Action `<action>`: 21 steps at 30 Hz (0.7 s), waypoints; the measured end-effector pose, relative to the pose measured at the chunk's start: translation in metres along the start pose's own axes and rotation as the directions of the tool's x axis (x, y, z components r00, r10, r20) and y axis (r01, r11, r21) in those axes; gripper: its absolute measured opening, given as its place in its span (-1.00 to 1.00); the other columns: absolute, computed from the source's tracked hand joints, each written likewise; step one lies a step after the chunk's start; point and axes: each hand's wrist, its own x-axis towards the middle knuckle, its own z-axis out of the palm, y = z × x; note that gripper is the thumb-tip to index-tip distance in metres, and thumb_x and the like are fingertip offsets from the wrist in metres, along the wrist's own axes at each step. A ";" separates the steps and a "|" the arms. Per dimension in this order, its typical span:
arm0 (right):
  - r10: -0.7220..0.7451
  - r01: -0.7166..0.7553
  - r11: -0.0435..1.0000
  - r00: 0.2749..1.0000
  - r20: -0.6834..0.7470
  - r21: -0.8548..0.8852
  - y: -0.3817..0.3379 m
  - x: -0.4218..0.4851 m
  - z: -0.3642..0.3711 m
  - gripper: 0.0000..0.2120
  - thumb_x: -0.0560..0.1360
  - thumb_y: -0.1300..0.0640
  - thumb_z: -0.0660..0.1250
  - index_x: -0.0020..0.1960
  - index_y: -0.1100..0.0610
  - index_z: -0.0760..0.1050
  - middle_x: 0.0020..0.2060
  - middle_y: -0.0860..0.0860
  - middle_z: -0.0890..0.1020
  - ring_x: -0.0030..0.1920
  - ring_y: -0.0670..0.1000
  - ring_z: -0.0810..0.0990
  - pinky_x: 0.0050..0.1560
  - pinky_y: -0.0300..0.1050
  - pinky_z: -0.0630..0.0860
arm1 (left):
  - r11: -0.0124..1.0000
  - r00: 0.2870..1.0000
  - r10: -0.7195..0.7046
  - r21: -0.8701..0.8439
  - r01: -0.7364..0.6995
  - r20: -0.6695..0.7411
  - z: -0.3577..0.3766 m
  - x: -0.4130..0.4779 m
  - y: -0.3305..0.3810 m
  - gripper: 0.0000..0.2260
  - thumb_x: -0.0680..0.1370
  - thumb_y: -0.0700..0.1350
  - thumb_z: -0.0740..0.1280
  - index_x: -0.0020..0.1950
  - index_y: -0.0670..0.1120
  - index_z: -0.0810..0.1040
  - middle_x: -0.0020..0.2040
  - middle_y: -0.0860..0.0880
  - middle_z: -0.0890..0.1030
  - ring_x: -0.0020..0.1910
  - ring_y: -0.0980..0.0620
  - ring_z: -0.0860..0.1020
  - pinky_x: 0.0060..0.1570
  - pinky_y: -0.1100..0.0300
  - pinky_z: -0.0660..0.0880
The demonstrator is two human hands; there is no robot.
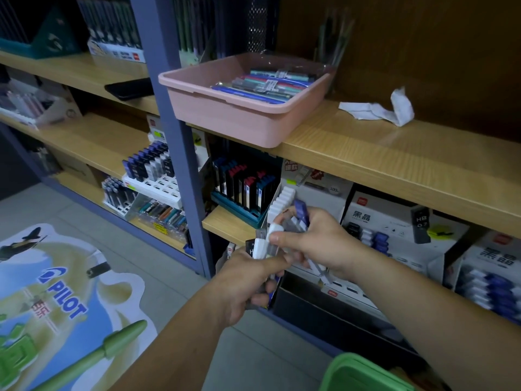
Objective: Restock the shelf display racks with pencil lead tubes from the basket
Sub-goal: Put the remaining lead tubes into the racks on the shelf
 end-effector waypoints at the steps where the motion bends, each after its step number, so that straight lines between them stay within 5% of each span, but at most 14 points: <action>1: 0.025 -0.023 0.999 0.998 -0.052 0.042 0.001 0.000 -0.003 -0.79 0.48 0.18 0.55 0.06 0.08 0.60 -0.32 0.03 0.66 -0.43 -0.01 0.50 -0.47 -0.16 0.45 | 1.000 1.000 0.005 -0.015 -0.005 -0.009 -0.001 -0.001 -0.001 -0.67 0.43 -0.01 0.62 0.01 -0.14 0.60 -0.29 -0.04 0.52 -0.42 0.07 0.36 -0.47 0.21 0.17; 8: 0.174 -0.116 0.975 0.928 -0.330 0.189 0.016 0.000 -0.020 -0.71 0.47 0.11 0.56 0.11 0.16 0.58 -0.32 0.18 0.62 -0.45 0.02 0.51 -0.44 -0.13 0.50 | 0.995 0.982 0.014 -0.093 -0.032 -0.188 -0.015 -0.001 -0.010 -0.63 0.46 0.15 0.56 -0.16 -0.08 0.50 -0.37 -0.03 0.42 -0.47 0.07 0.30 -0.44 0.21 0.23; 14: 0.190 -0.081 0.953 0.911 -0.366 0.293 0.020 0.001 -0.001 -0.87 0.53 0.27 0.44 0.07 0.18 0.62 -0.27 0.13 0.62 -0.41 -0.01 0.51 -0.36 -0.12 0.50 | 0.990 0.969 0.141 0.025 -0.139 -0.203 -0.009 0.001 -0.010 -0.64 0.55 0.16 0.47 -0.17 -0.09 0.50 -0.39 -0.09 0.43 -0.48 0.01 0.30 -0.44 0.18 0.23; 17: 0.202 -0.096 0.959 0.894 -0.401 0.267 0.021 0.006 0.004 -0.86 0.53 0.20 0.46 0.07 0.21 0.62 -0.27 0.14 0.64 -0.38 0.04 0.50 -0.30 -0.06 0.50 | 0.976 0.958 0.216 0.016 -0.217 -0.191 -0.008 0.001 -0.009 -0.72 0.57 0.05 0.48 -0.01 -0.16 0.59 -0.35 -0.12 0.41 -0.48 0.04 0.31 -0.49 0.22 0.27; 21: 0.242 -0.159 0.934 0.940 -0.242 0.319 0.020 0.006 -0.001 -0.77 0.46 0.10 0.59 0.07 0.10 0.66 -0.20 0.09 0.69 -0.36 0.03 0.50 -0.34 -0.10 0.51 | 0.985 0.962 0.149 -0.048 -0.164 -0.228 -0.014 0.004 -0.012 -0.63 0.56 0.13 0.46 -0.13 -0.18 0.51 -0.40 -0.06 0.38 -0.47 0.04 0.27 -0.48 0.20 0.25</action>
